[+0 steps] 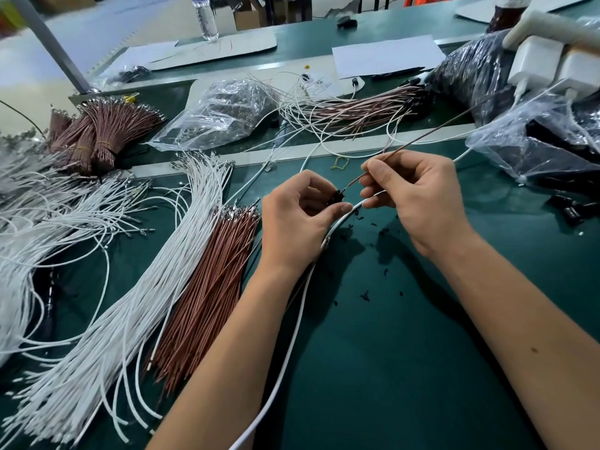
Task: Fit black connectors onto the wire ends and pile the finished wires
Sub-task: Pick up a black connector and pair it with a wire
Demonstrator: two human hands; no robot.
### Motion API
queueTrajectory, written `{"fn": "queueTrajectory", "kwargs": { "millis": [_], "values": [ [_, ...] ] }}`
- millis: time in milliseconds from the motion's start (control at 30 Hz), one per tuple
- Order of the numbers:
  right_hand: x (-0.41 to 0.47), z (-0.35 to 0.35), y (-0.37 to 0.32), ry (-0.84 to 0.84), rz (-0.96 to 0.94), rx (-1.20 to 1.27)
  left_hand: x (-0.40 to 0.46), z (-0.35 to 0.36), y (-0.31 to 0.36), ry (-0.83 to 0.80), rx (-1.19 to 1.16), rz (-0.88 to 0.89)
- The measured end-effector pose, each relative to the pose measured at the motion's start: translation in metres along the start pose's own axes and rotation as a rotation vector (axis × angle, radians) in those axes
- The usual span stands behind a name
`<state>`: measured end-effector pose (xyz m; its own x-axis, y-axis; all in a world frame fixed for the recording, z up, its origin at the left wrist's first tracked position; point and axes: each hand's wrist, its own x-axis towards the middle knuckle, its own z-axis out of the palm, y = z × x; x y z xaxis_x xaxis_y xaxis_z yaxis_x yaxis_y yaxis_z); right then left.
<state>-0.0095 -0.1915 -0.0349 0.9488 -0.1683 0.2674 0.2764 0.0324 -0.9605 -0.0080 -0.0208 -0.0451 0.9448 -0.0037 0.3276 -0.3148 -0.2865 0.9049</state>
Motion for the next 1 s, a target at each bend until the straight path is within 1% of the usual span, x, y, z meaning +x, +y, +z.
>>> {"fn": "queueTrajectory", "kwargs": {
  "millis": [167,333,467,600,733,833,1000],
  "values": [
    [0.0011,-0.0027,0.0007,0.002,0.041,-0.018,-0.0002,-0.0007,0.0006,-0.006,-0.033,0.014],
    [-0.0006,0.0,0.0002,0.005,0.047,0.035,-0.0009,-0.0005,0.0016,-0.019,-0.031,0.024],
    [-0.0029,0.0033,0.0019,-0.028,0.051,0.028,-0.0005,-0.0011,0.0008,-0.009,-0.024,0.032],
    [-0.0025,0.004,0.0029,-0.057,0.111,0.018,0.0005,-0.001,-0.0012,-0.005,-0.042,0.029],
    [-0.0006,-0.0003,0.0004,-0.048,0.163,0.124,0.0017,-0.0007,-0.0022,0.004,-0.121,-0.003],
    [-0.0019,0.0014,0.0004,-0.062,0.161,0.145,0.0019,-0.0001,-0.0021,-0.003,-0.159,-0.007],
    [-0.0033,0.0042,0.0001,-0.053,0.124,0.111,0.0007,0.0,-0.0017,0.009,-0.145,0.0]
  ]
}}
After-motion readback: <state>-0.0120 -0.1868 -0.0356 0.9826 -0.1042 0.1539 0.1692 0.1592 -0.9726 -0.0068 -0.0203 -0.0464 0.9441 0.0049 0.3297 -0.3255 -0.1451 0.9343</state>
